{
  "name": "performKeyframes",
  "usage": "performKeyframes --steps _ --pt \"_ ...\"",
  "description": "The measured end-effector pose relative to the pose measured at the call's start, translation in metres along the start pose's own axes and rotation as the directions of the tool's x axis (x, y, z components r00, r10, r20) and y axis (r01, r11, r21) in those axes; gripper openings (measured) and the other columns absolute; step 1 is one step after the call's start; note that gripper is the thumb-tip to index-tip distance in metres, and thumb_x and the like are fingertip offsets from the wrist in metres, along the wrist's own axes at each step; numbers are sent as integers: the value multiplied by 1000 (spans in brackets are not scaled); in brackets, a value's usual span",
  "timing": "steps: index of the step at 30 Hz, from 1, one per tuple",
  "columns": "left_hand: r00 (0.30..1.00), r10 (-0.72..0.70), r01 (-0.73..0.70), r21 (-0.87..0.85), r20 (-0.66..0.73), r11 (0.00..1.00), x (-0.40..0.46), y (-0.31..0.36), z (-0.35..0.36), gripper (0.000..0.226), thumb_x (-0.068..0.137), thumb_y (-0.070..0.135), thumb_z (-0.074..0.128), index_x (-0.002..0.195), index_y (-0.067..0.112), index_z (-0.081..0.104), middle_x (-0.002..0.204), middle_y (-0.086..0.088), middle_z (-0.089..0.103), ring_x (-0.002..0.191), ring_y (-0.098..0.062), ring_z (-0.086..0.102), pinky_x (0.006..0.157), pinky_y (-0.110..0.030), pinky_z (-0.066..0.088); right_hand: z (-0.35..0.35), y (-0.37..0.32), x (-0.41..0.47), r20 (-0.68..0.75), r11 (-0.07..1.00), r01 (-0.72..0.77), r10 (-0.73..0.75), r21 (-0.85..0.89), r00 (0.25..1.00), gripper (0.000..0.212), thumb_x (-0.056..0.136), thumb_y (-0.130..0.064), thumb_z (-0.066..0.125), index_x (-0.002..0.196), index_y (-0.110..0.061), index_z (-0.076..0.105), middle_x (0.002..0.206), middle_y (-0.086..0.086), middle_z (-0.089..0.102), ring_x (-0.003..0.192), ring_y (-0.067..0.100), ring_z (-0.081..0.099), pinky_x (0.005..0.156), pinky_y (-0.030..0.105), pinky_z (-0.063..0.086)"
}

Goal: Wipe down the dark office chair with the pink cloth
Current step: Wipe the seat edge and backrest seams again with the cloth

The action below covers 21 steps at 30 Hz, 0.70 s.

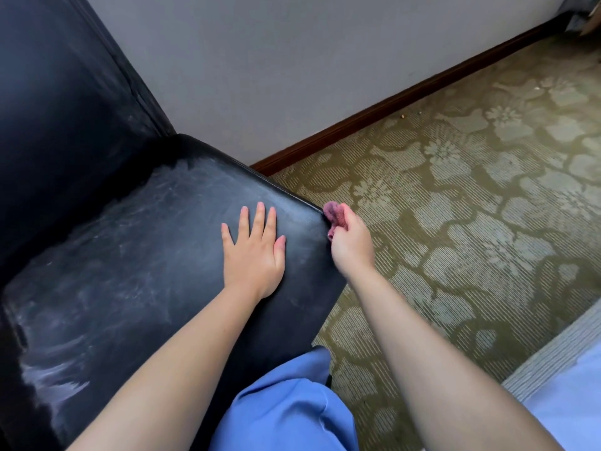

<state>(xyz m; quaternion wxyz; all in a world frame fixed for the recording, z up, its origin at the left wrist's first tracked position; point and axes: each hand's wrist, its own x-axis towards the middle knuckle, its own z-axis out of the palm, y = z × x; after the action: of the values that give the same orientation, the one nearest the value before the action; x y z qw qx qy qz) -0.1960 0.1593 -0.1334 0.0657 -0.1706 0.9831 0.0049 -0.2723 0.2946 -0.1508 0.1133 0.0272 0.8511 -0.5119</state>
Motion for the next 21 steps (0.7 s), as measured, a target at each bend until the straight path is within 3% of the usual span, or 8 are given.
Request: performKeyframes --steps 3,5,9,13,15,18,21 --pt "1000 8 -8 -8 -9 1000 -1 -2 1 57 100 42 9 152 22 -2 160 2 -6 147 -21 -10 117 -51 -1 16 6 -42 14 903 294 -305 -313 952 56 87 -16 37 143 -18 38 149 -1 35 141 19 23 117 33 11" --pt "1000 13 -13 -10 -9 1000 -2 -2 2 56 100 41 10 152 23 -2 160 3 -6 147 -20 -9 117 -50 -2 25 7 -54 2 864 338 -363 -373 932 59 84 -20 34 144 -19 37 150 -3 34 142 19 21 116 33 7" --pt "1000 18 -18 -10 -9 1000 -2 -4 3 56 100 41 8 152 24 -1 160 4 -4 147 -19 -9 118 -50 -1 20 -2 -13 -37 907 236 -265 -349 963 51 92 -13 40 141 -22 38 145 -4 40 138 19 26 115 36 17" --pt "1000 26 -26 -13 -11 1000 -5 -4 1 56 99 41 7 152 24 -1 160 4 -4 147 -20 -9 118 -50 -1 9 7 -8 -154 1000 5 -5 -4 988 47 93 -17 37 138 -27 39 142 -5 42 130 19 38 108 39 31" --pt "999 41 -41 -17 -8 999 -9 -4 0 56 99 41 7 152 24 0 160 4 -4 147 -20 -9 118 -50 -2 5 17 -30 -169 996 -87 90 22 982 48 96 -14 38 143 -23 33 148 -2 34 134 20 33 107 36 28" --pt "997 74 -74 5 -8 997 -16 -7 3 65 91 46 -8 152 24 2 160 4 -2 147 -20 -6 117 -50 -1 -6 27 -56 -153 996 6 -20 -94 988 48 94 -9 44 141 -17 38 145 0 39 134 20 33 107 32 25" --pt "993 117 -117 28 -1 993 -23 -10 4 75 83 47 -15 152 24 3 160 5 0 147 -19 -5 117 -50 0 -13 18 -46 9 964 171 -172 -205 985 47 92 -10 45 138 -19 42 141 -3 43 132 18 34 108 28 24"
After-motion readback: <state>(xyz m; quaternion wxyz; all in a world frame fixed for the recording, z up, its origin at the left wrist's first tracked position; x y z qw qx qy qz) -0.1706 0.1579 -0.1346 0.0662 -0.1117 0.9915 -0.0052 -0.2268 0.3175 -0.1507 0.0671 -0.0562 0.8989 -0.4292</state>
